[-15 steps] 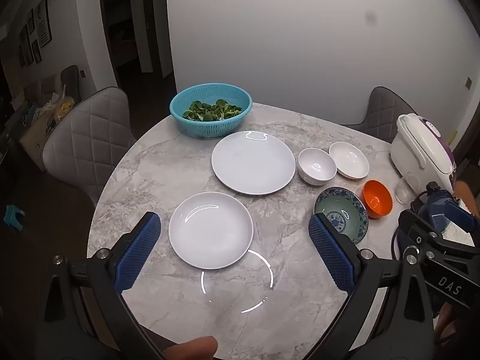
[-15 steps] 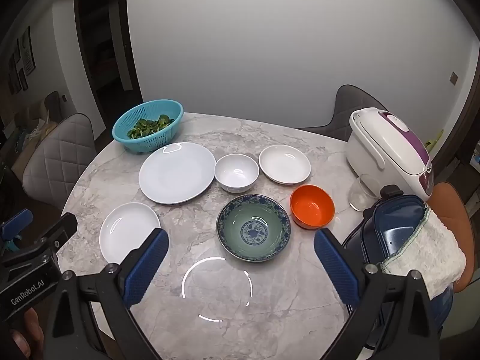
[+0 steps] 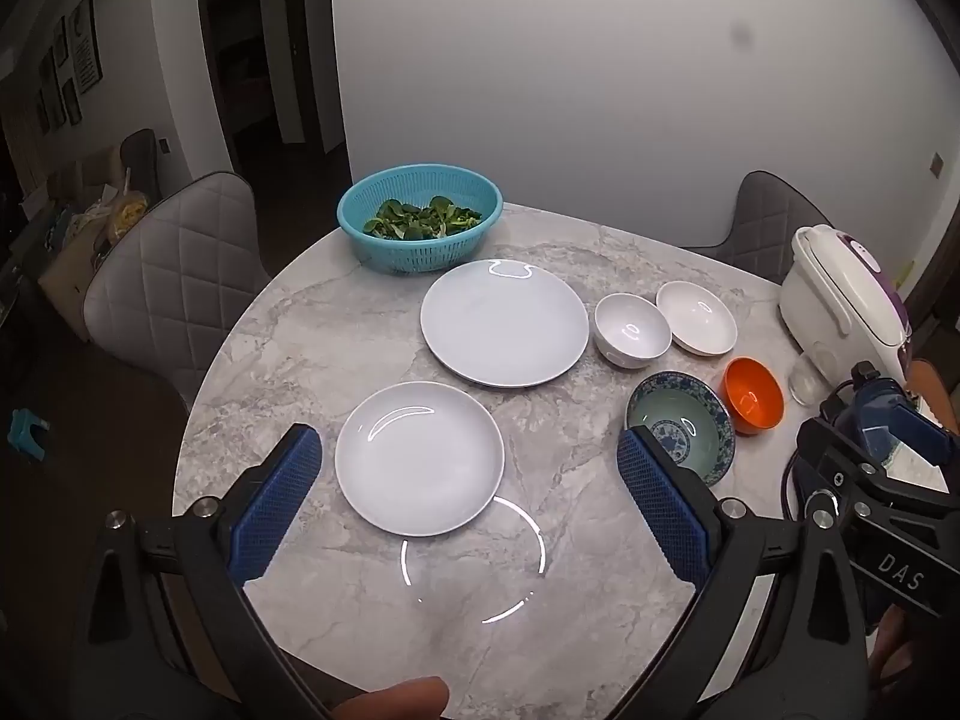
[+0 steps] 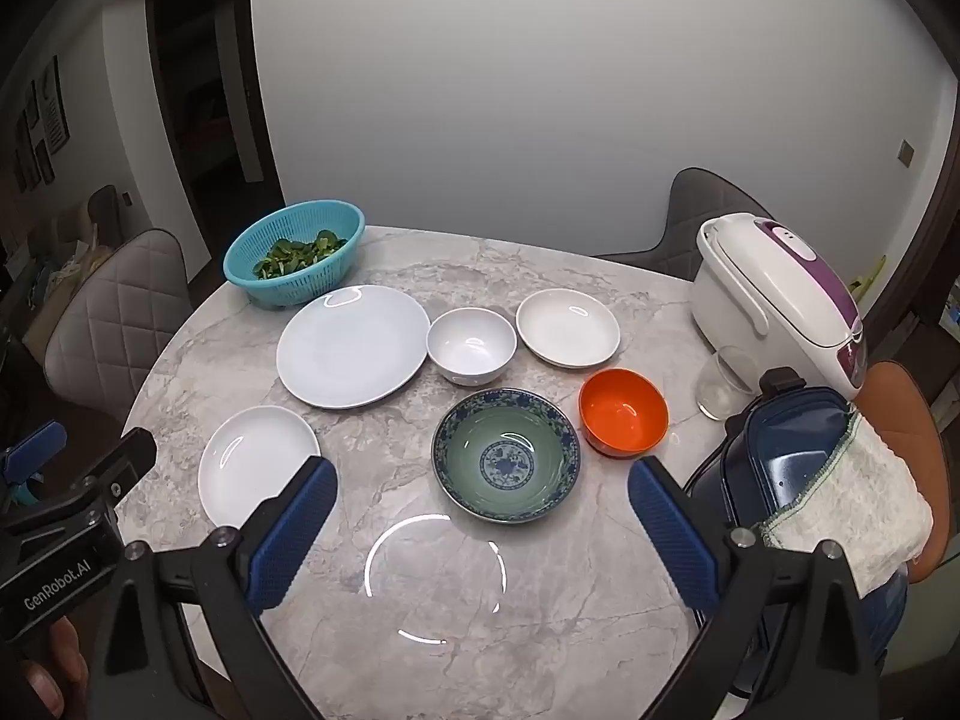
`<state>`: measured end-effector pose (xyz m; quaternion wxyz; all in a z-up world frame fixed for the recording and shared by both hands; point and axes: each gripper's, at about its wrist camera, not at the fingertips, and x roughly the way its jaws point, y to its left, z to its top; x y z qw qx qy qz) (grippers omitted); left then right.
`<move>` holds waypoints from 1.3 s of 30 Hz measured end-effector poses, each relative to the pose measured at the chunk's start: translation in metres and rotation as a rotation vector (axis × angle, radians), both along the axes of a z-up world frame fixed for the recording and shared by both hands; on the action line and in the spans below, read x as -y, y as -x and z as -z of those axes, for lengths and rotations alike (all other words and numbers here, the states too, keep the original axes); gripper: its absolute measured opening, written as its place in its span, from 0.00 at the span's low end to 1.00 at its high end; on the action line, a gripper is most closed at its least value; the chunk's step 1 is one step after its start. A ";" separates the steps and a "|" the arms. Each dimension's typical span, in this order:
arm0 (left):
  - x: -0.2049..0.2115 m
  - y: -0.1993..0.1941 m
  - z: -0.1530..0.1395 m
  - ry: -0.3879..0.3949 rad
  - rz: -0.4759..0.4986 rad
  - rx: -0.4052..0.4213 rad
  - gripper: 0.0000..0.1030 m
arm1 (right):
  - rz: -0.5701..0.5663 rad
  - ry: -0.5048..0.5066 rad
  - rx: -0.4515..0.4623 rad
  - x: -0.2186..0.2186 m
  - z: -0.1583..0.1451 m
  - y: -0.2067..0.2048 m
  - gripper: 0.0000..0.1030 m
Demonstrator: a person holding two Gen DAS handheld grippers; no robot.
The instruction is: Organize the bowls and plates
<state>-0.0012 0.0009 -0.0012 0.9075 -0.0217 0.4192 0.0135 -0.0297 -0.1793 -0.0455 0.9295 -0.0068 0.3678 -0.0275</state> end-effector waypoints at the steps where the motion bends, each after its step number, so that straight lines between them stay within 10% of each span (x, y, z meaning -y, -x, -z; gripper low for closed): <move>1: 0.000 0.000 0.000 0.001 -0.001 0.000 0.97 | 0.000 -0.001 0.000 0.000 0.000 0.000 0.97; 39: 0.001 0.001 0.007 0.001 0.000 -0.011 0.97 | 0.001 -0.002 -0.001 0.002 0.003 0.000 0.97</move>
